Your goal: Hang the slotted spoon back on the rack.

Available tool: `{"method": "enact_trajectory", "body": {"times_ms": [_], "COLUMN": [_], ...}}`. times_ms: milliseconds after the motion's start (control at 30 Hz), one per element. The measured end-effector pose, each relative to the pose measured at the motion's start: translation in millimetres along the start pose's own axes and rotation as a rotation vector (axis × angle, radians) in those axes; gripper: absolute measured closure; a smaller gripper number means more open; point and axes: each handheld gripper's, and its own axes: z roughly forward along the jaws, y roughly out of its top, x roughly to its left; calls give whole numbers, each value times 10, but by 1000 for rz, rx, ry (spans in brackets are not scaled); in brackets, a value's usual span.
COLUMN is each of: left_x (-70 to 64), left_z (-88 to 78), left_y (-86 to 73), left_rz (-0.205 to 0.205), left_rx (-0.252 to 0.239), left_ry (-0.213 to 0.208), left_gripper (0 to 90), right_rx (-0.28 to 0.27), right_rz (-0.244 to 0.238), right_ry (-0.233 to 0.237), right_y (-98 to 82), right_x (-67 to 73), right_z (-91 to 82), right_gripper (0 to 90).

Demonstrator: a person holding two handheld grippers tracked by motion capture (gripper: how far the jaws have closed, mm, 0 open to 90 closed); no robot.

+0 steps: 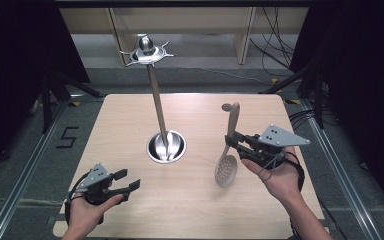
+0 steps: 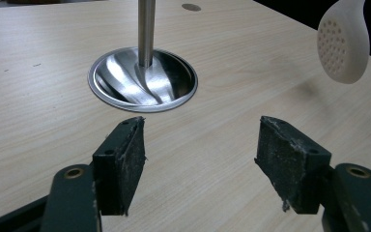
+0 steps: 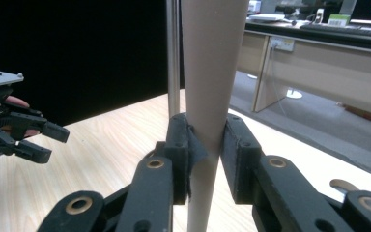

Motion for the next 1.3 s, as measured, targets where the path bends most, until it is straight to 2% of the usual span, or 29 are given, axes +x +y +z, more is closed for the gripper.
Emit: {"method": "enact_trajectory", "body": {"times_ms": [33,133,200,233,267,300,333,367,400,433,467,500,533,567,600,667,700,767,800,833,900,967,1067,1133,1167,1200,1267,1300], "left_x": [0,-7,-17,-27,-47,-58,-61,-75,-81,-90,-105,-125,-159,-184,-207,-263,-289,-353,-379,-405,-431,-515,-585,-685,-724,-766,-848,-892], "left_z": [1,6,12,28,31,31,25,24,21,26,24,27,31,35,45,68,87,121,140,160,183,230,272,333,355,384,435,463], "left_y": [6,35,81,129,161,202,254,301,356,410,467,521,571,622,672,764,808,887,925,963,1001,1121,1216,1326,1362,1394,1453,1478], "left_rz": [-2,-6,7,19,9,15,41,34,41,49,57,64,58,71,88,107,116,120,128,134,140,163,173,188,193,194,202,199], "left_rx": [1,-13,-22,-38,-44,-55,-67,-82,-95,-115,-127,-137,-148,-157,-165,-172,-179,-185,-185,-188,-194,-191,-195,-196,-196,-200,-196,-198], "left_ry": [2,5,12,2,4,4,9,7,3,-1,4,-2,-4,-6,-11,-16,-23,-30,-35,-41,-49,-60,-74,-92,-98,-111,-137,-151], "left_gripper": [332,331,324,318,309,301,295,290,288,288,288,289,291,295,299,306,309,314,316,318,323,326,336,345,351,357,371,381], "right_rx": [11,12,23,19,21,19,13,18,24,34,20,37,34,37,42,43,40,37,44,34,38,38,35,26,37,39,38,33], "right_rz": [17,0,26,0,29,22,44,47,42,58,42,50,37,50,70,60,84,66,77,58,57,69,54,31,51,46,65,52], "right_ry": [20,5,-1,2,4,5,6,-15,-10,-16,-14,-6,-19,-10,-22,-25,-20,-30,-34,-55,-52,-47,-74,-90,-77,-88,-86,-72], "right_y": [-2,-12,-24,-25,-34,-41,-50,-54,-59,-59,-64,-61,-60,-60,-59,-53,-55,-45,-42,-40,-37,-41,-38,-39,-39,-39,-45,-47], "right_x": [8,17,52,36,62,61,83,106,115,150,151,178,189,205,232,239,257,260,277,272,272,284,289,290,309,315,340,332], "right_z": [6,38,53,64,82,98,118,119,127,128,145,148,155,165,167,184,199,215,217,224,235,253,256,270,277,280,296,314], "right_gripper": [750,750,750,750,750,750,750,750,750,750,750,750,750,750,750,750,750,750,750,750,750,750,750,750,750,750,750,750]}}
